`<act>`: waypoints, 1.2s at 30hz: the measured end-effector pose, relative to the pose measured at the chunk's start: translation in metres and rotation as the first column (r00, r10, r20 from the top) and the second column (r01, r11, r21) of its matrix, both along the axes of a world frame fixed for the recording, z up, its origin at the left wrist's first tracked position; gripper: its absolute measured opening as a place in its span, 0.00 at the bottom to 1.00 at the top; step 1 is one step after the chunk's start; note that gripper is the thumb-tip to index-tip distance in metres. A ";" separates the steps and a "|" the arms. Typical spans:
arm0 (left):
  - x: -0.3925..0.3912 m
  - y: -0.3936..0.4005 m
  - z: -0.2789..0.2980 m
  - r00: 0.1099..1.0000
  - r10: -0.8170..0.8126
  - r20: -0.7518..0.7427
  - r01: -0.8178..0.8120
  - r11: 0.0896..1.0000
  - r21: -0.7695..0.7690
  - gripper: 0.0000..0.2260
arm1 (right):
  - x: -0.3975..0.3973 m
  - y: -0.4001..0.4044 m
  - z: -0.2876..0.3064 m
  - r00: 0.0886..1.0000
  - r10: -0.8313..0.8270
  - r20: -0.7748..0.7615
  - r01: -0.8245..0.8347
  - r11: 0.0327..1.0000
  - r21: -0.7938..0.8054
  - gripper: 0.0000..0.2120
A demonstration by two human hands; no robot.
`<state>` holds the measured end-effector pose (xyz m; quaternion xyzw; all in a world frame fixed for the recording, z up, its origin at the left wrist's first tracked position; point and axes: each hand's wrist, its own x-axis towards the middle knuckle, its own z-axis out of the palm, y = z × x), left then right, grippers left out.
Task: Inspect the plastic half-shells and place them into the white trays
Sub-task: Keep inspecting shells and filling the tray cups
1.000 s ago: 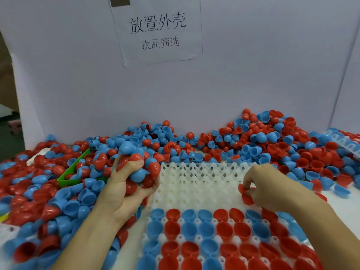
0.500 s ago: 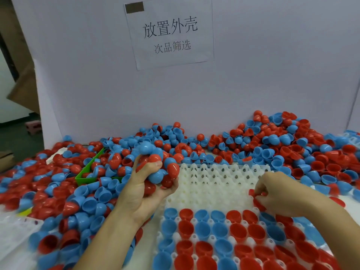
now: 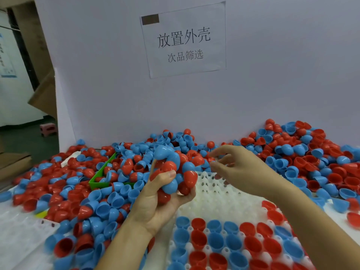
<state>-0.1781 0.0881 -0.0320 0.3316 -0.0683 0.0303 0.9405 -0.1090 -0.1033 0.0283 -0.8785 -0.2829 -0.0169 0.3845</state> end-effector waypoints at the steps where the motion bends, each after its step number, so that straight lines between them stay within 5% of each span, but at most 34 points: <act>1: 0.000 0.000 0.000 1.000 -0.011 0.009 0.011 1.000 -0.003 0.52 | 0.000 0.006 0.003 0.999 0.025 -0.033 -0.024 1.000 0.012 0.12; 8: -0.001 0.000 -0.003 0.997 -0.065 0.030 0.064 0.997 0.047 0.47 | -0.001 0.023 -0.002 1.000 -0.020 0.021 0.017 0.988 0.155 0.12; 18: -0.002 -0.003 -0.005 0.998 -0.065 0.012 0.064 0.996 0.065 0.50 | 0.000 0.032 -0.010 0.982 -0.078 -0.174 0.154 0.862 0.482 0.05; 29: -0.001 -0.006 -0.003 1.000 -0.001 -0.021 0.001 1.000 0.015 0.54 | 0.000 0.034 -0.010 0.964 -0.089 -0.250 0.238 0.707 0.666 0.07; 36: 0.001 -0.001 -0.004 1.000 0.006 -0.020 -0.006 1.000 0.006 0.54 | 0.005 0.029 -0.007 0.976 -0.057 -0.212 0.186 0.724 0.665 0.08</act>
